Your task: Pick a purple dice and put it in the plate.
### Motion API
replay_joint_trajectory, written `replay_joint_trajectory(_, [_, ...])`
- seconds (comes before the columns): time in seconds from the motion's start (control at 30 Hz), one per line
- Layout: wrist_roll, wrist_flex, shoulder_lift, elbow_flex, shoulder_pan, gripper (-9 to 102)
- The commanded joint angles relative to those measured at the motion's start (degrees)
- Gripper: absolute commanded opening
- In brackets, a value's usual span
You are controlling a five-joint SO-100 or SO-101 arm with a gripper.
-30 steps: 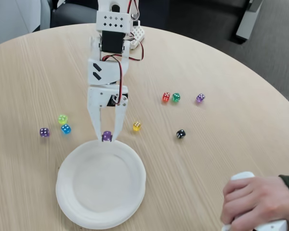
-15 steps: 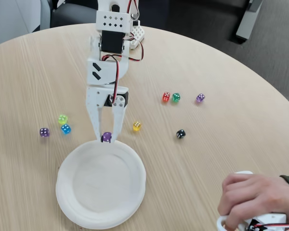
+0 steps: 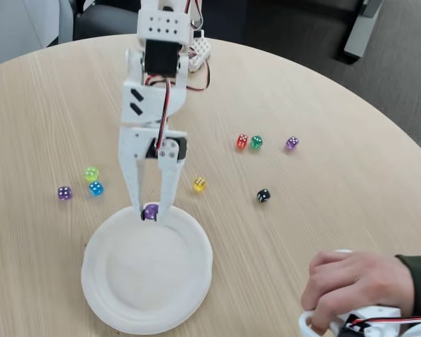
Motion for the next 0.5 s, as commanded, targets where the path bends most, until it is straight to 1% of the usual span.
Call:
replay_joint_trajectory(0.0, [1.1,0.2,-0.8,-2.1,-0.3,0])
replay_joint_trajectory(0.37, [1.3,0.2,-4.0,-2.2,-0.3,0])
replay_joint_trajectory(0.47, [0.8,0.2,-4.0,-2.2,-0.3,6])
